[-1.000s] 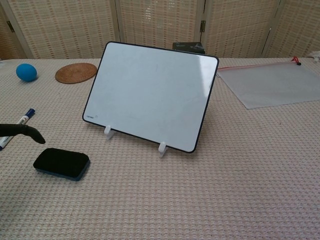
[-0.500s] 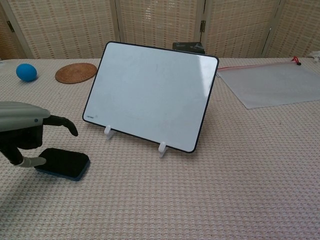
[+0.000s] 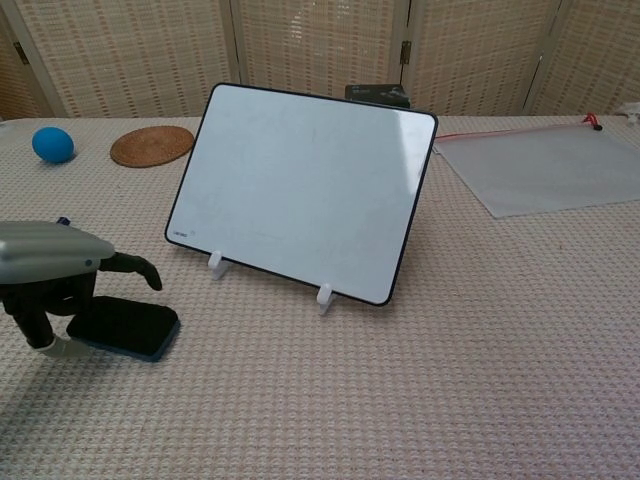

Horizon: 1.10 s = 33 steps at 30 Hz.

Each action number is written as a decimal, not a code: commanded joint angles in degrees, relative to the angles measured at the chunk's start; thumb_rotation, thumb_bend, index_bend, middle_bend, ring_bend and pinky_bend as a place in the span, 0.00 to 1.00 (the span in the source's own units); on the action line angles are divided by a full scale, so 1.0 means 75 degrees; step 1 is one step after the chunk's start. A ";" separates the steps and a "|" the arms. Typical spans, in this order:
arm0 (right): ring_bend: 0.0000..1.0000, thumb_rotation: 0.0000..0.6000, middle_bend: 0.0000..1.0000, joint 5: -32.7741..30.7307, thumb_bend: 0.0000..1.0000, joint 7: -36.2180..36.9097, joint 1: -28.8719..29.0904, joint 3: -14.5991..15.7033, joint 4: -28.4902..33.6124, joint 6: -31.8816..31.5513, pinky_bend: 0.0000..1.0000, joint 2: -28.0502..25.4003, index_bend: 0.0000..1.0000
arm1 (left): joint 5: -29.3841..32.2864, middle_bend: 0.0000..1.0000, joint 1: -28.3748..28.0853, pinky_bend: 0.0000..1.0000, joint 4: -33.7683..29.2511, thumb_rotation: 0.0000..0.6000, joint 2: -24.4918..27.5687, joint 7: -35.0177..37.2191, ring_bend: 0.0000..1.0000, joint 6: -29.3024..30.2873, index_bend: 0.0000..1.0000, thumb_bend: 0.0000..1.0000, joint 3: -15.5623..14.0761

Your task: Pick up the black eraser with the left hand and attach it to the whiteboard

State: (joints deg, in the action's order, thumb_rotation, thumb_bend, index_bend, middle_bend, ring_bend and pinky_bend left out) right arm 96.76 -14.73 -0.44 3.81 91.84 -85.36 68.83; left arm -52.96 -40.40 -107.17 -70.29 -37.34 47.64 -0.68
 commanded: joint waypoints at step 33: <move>0.00 1.00 0.00 -0.0212 0.29 -0.0230 0.0069 -0.0020 0.0005 0.0140 0.00 0.0096 0.00 | -0.0883 1.00 0.0001 1.00 0.1127 1.00 -0.0805 0.1224 0.95 0.0624 0.59 0.32 -0.0230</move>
State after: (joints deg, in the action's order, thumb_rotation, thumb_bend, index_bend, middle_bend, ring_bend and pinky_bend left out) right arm 95.17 -16.45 0.07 3.66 91.87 -84.34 69.55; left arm -58.78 -40.82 -99.14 -75.97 -28.85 51.75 -2.46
